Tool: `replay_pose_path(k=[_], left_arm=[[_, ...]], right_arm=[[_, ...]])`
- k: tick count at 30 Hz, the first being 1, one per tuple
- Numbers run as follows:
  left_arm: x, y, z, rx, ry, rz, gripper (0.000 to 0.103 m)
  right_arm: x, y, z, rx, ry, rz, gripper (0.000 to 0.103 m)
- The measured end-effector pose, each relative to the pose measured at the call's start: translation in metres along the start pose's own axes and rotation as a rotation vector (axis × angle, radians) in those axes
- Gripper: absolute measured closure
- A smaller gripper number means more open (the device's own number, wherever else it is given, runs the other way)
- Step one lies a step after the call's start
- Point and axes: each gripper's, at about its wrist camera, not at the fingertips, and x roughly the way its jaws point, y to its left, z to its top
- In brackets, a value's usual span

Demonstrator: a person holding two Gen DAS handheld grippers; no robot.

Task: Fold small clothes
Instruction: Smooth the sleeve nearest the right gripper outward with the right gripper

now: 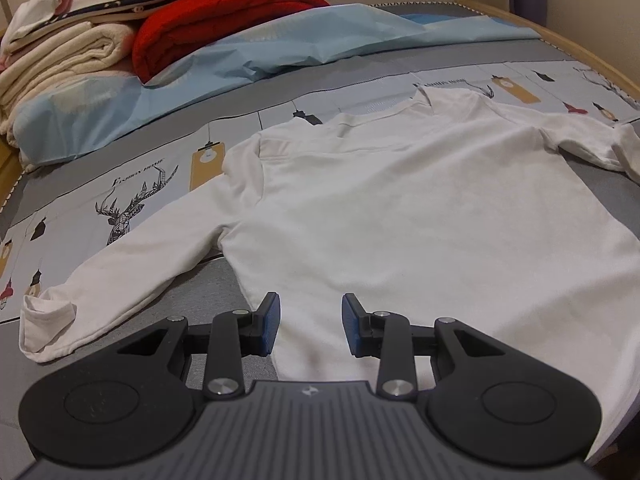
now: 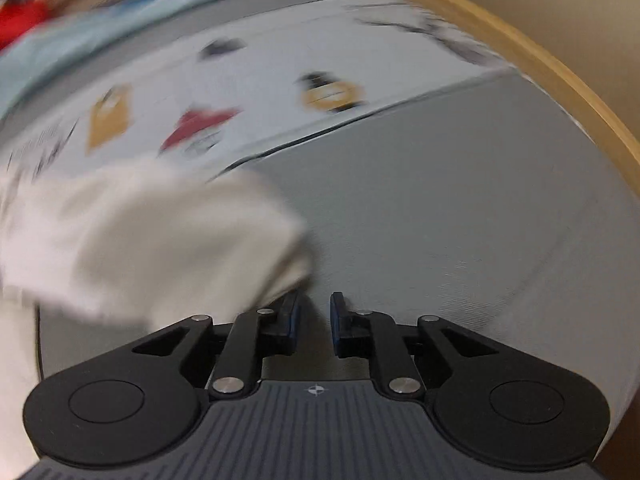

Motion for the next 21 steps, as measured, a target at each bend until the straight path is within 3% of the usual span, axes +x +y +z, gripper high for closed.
replay_pose_path(k=[3,6,8,10,12,16,20,21], left_arm=[[0.002,0.002,0.001,-0.013,0.004,0.0,0.065],[0.004,0.001,0.002,-0.011,0.008,-0.002,0.065],[0.005,0.0,0.002,-0.003,0.011,-0.001,0.065],[0.006,0.0,0.002,-0.003,0.013,-0.004,0.065],[0.006,-0.001,0.003,-0.005,0.013,-0.007,0.065],[0.006,-0.004,0.002,0.009,0.014,-0.01,0.065],[0.007,-0.005,0.001,0.018,0.018,-0.01,0.065],[0.007,-0.005,0.001,0.016,0.018,-0.011,0.065]], right_arm=[[-0.018,-0.029,0.008,0.172,-0.097,0.037,0.085],[-0.024,-0.043,0.01,0.251,-0.109,0.157,0.085],[-0.022,-0.033,0.013,0.208,-0.064,0.274,0.082],[-0.022,-0.011,0.011,0.101,-0.022,0.363,0.064],[-0.027,0.016,0.008,-0.037,-0.029,0.398,0.053],[-0.041,0.064,-0.014,-0.316,-0.092,0.341,0.044],[-0.028,0.102,-0.041,-0.584,-0.124,0.196,0.045],[-0.023,0.105,-0.044,-0.617,-0.121,0.165,0.05]])
